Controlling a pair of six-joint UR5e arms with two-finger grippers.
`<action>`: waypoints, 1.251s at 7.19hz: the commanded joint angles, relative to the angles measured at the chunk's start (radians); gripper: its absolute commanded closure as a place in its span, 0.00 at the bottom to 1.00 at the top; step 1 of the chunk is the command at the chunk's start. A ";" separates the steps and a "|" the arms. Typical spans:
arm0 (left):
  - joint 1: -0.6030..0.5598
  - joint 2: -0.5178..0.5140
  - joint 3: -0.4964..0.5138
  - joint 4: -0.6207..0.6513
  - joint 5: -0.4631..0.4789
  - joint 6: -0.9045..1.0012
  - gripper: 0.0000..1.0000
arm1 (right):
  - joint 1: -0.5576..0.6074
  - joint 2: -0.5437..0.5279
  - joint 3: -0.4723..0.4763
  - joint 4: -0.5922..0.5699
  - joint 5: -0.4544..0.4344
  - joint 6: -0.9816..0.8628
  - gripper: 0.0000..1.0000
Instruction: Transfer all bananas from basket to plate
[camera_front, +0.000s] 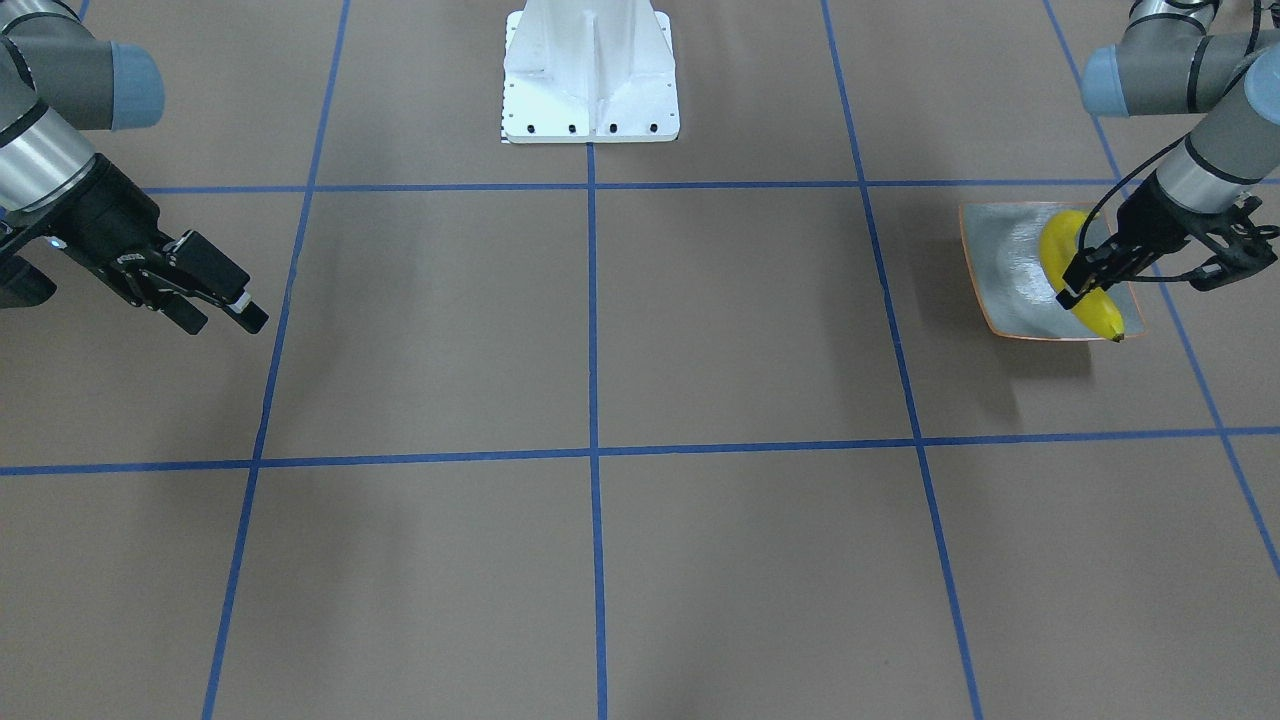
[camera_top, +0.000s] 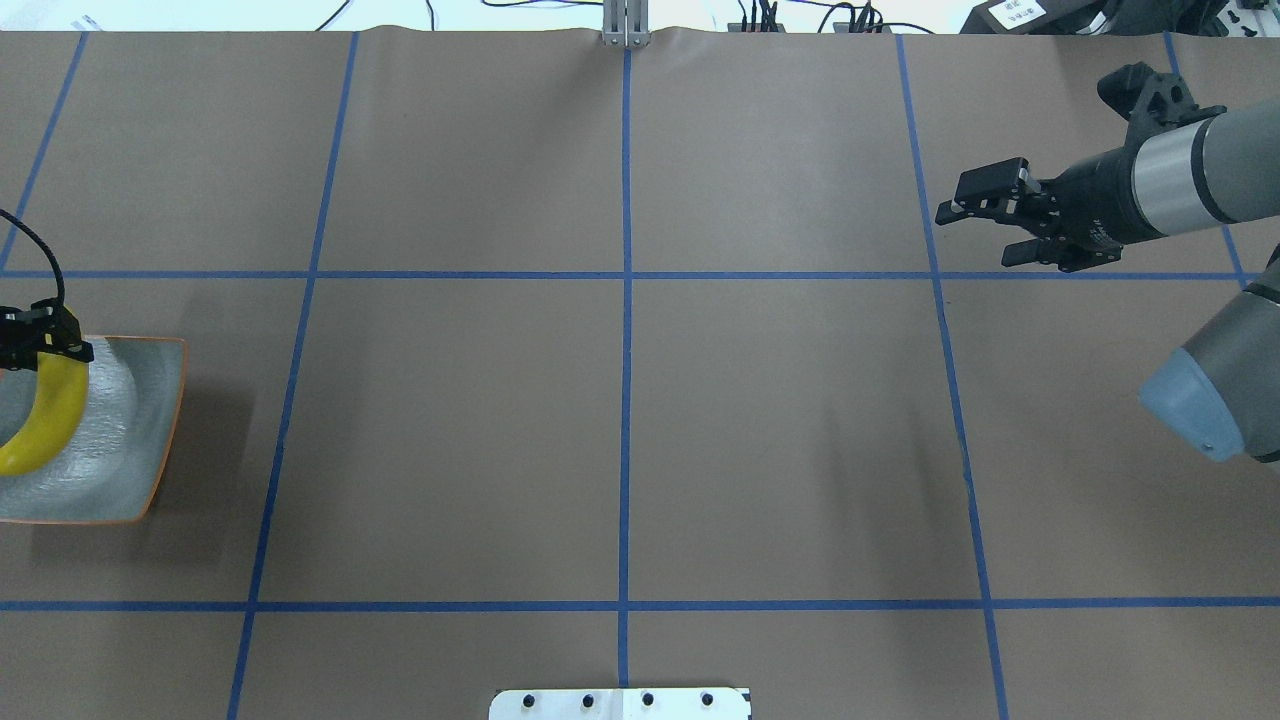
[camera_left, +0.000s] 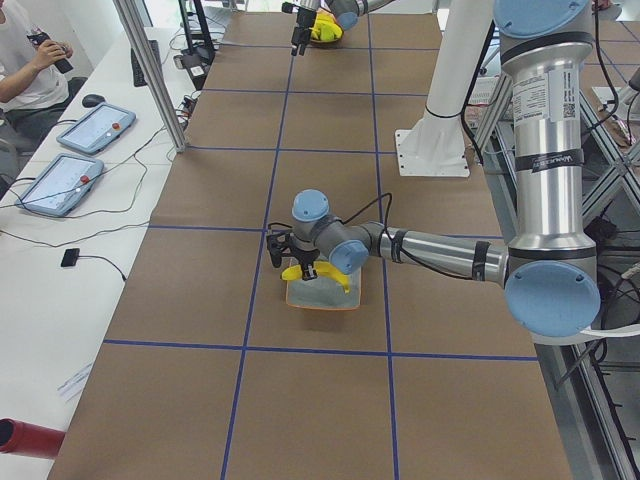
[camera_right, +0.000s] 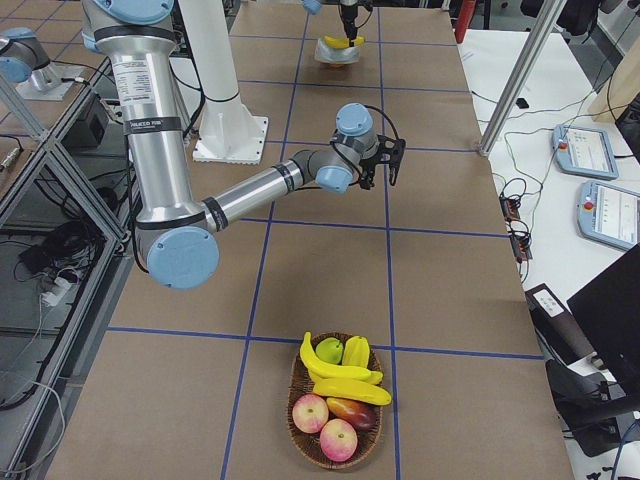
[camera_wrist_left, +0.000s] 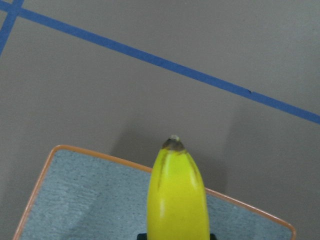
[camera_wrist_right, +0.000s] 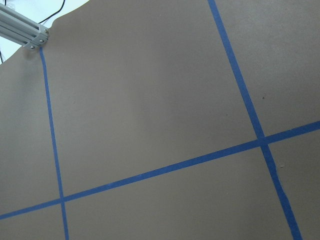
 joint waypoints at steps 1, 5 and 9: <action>0.004 -0.006 0.014 0.002 -0.001 0.002 1.00 | 0.000 0.003 -0.004 0.002 -0.001 -0.001 0.00; 0.030 -0.016 0.019 0.000 0.001 0.003 0.48 | 0.000 0.004 -0.004 0.005 -0.001 -0.001 0.00; 0.033 -0.017 0.005 -0.003 -0.001 0.003 0.36 | 0.000 0.010 -0.004 0.005 -0.001 -0.001 0.00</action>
